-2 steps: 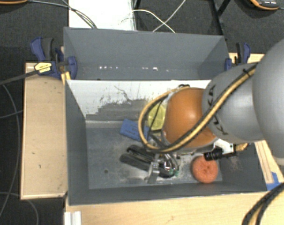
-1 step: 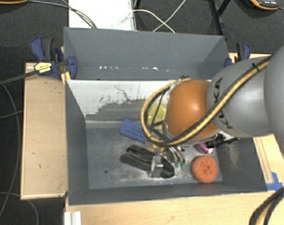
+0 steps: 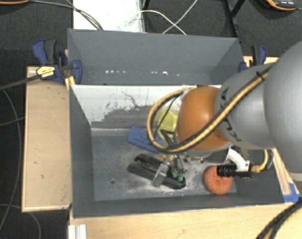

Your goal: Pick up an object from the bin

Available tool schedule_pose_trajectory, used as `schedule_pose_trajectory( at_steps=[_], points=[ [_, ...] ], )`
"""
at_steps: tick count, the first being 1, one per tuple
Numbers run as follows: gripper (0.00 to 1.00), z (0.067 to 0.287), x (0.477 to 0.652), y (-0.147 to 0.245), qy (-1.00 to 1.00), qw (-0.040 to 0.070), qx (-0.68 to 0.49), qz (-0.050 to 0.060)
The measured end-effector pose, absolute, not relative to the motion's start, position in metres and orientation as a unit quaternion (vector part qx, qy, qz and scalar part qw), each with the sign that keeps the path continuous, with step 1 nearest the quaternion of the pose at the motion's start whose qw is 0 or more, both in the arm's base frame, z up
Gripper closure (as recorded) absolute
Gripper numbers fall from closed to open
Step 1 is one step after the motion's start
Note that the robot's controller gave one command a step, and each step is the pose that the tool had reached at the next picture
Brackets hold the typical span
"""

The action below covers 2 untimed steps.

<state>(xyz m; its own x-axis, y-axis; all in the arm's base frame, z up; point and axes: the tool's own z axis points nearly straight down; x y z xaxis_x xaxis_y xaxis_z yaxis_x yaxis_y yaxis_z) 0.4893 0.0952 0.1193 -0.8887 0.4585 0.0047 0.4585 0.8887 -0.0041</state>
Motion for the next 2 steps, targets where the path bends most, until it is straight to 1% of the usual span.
schedule_pose_trajectory(
  at_steps=[1,2],
  points=[
    [0.0,0.07,0.49,0.106,-0.983,-0.003,-0.186,-0.002],
    [1.0,0.071,0.486,0.09,-0.96,0.002,-0.279,0.001]
  ],
)
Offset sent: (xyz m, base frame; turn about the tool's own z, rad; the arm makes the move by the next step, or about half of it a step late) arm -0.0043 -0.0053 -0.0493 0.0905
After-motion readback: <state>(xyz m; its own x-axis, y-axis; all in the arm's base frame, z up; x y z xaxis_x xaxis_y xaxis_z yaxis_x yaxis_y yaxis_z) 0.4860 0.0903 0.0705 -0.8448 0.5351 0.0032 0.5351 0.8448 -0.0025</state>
